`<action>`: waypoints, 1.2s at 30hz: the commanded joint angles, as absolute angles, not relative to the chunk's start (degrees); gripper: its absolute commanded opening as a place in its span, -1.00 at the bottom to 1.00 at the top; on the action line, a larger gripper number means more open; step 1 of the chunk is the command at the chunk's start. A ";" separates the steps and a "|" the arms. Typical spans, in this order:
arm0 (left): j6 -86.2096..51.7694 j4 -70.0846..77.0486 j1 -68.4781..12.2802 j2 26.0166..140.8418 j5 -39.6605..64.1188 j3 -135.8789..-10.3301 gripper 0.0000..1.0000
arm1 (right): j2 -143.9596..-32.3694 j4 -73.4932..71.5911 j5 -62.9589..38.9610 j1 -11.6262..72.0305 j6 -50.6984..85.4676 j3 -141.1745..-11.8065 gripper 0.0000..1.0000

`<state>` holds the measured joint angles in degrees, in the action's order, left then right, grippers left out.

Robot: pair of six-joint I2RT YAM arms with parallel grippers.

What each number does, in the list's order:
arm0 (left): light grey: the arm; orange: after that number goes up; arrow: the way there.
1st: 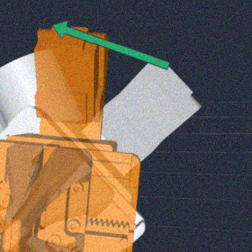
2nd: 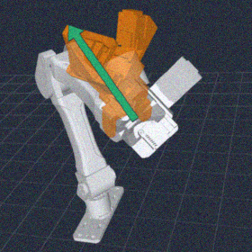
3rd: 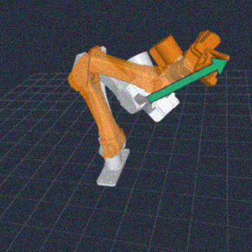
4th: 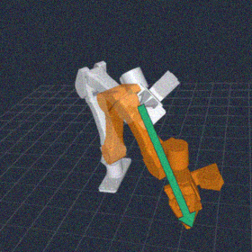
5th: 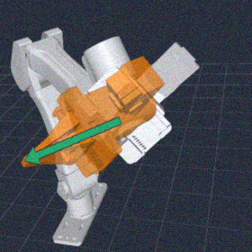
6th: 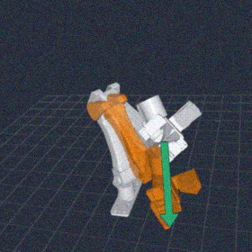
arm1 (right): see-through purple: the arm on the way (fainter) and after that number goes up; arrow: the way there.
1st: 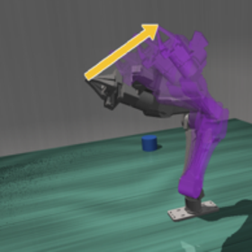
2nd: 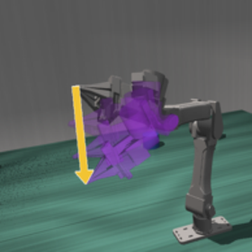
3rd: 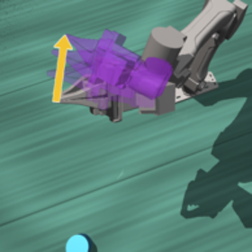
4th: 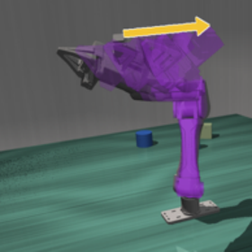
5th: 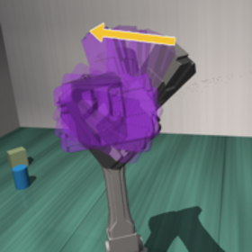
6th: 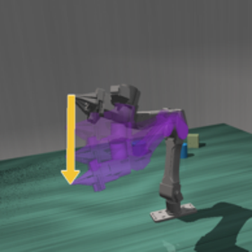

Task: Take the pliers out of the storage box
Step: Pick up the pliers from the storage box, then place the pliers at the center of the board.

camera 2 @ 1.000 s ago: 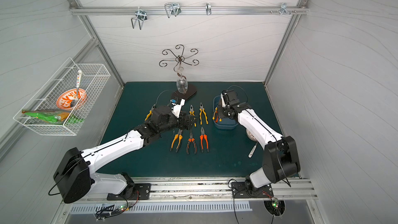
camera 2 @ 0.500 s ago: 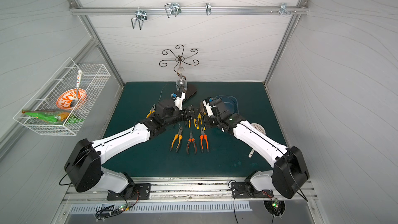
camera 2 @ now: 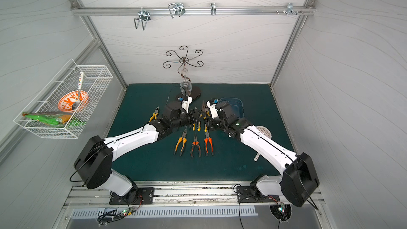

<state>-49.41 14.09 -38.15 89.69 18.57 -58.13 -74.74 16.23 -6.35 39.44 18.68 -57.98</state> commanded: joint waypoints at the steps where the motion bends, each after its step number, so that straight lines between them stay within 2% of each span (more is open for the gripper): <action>1: -51.12 18.51 -37.88 90.72 21.68 -61.08 -0.26 | -72.81 12.76 -7.63 39.88 19.33 -57.97 -1.00; 4: -51.58 18.89 -37.93 91.53 22.85 -61.38 -0.44 | -72.79 12.86 -7.71 39.92 19.25 -57.96 -1.00; 10: -51.77 18.81 -37.29 91.50 23.88 -61.17 -1.00 | -72.33 13.36 -7.38 39.98 18.70 -57.83 -0.98; 12: -51.53 18.57 -36.77 91.09 24.28 -60.79 -1.00 | -72.07 13.39 -7.57 39.92 18.34 -57.59 -0.74; 17: -49.18 16.18 -34.79 88.96 25.17 -58.65 -1.00 | -70.31 13.08 -9.04 40.05 16.48 -55.94 0.09; 19: -46.96 14.84 -33.75 87.31 25.51 -57.00 -1.00 | -69.50 13.38 -9.87 40.08 15.14 -55.02 0.30; 20: -45.57 14.01 -33.37 86.34 25.76 -55.97 -1.00 | -69.07 13.60 -10.35 40.12 14.27 -54.61 0.35; 25: -39.39 7.86 -31.22 80.92 26.30 -50.81 -1.00 | -67.07 13.28 -12.92 41.58 8.37 -51.70 0.96; 36: -27.88 -9.90 -25.41 72.11 26.18 -43.27 -1.00 | -69.69 10.93 -12.21 52.23 -2.41 -50.41 0.98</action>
<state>-34.30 -5.56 -26.33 74.11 25.63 -42.92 -68.40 12.60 -12.01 50.26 1.37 -49.41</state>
